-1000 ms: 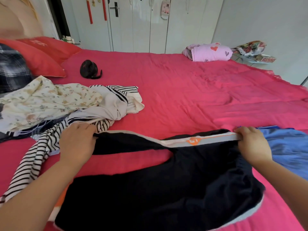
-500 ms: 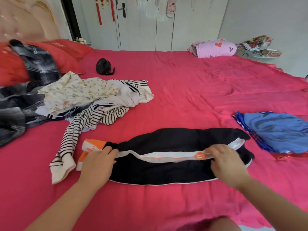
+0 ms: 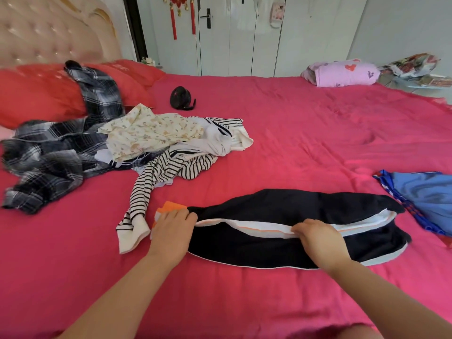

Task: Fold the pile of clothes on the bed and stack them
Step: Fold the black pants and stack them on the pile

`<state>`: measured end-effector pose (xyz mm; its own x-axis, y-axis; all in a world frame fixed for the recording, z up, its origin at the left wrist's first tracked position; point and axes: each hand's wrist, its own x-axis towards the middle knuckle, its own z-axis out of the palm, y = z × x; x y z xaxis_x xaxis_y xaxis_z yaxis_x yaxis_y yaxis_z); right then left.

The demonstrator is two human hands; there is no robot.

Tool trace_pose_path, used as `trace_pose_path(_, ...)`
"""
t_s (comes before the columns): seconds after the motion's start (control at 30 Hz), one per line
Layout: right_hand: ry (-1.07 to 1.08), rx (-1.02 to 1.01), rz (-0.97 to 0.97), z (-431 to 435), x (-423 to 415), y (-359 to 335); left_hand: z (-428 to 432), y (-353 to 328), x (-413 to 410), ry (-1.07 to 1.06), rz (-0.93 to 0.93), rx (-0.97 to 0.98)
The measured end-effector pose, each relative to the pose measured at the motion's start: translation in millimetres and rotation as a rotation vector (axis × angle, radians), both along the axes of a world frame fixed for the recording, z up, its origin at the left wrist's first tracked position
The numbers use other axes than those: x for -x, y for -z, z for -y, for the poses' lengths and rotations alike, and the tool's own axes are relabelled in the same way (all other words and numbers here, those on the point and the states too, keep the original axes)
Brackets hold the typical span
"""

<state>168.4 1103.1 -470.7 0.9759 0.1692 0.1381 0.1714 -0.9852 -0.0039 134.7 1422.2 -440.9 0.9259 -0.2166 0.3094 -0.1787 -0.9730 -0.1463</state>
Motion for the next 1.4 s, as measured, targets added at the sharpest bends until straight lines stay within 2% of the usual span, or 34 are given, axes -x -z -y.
trace_pose_path(0.17,-0.022,0.033,-0.125,-9,3,10,-6,12,-2,-0.010,-0.053,-0.017)
trace_pose_path(0.3,0.037,0.202,-0.068,-14,-5,1,-13,15,-8,-0.094,-0.148,-0.014)
trace_pose_path(0.47,-0.032,0.088,-0.136,-8,-3,0,-18,10,-8,-0.069,-0.159,0.019)
trace_pose_path(0.7,-0.013,0.301,-0.138,-18,-13,-6,-21,18,-1,-0.120,-0.254,0.011)
trace_pose_path(0.87,-0.068,0.137,-0.174,-9,-8,-9,-26,20,-1,-0.120,-0.236,0.057)
trace_pose_path(1.07,-0.020,0.244,-0.131,-17,-6,2,-24,21,4,-0.124,-0.260,0.048)
trace_pose_path(1.13,-0.004,0.171,-0.121,-15,-9,-5,-27,21,4,-0.124,-0.271,0.054)
trace_pose_path(1.23,0.050,-0.002,0.041,-6,-7,-27,-32,20,0,-0.120,-0.253,0.080)
trace_pose_path(1.33,-0.084,-0.062,0.165,7,10,-43,-40,18,-1,-0.072,-0.181,0.118)
trace_pose_path(1.4,-0.212,0.021,0.061,17,25,-43,-46,21,4,0.016,-0.188,0.081)
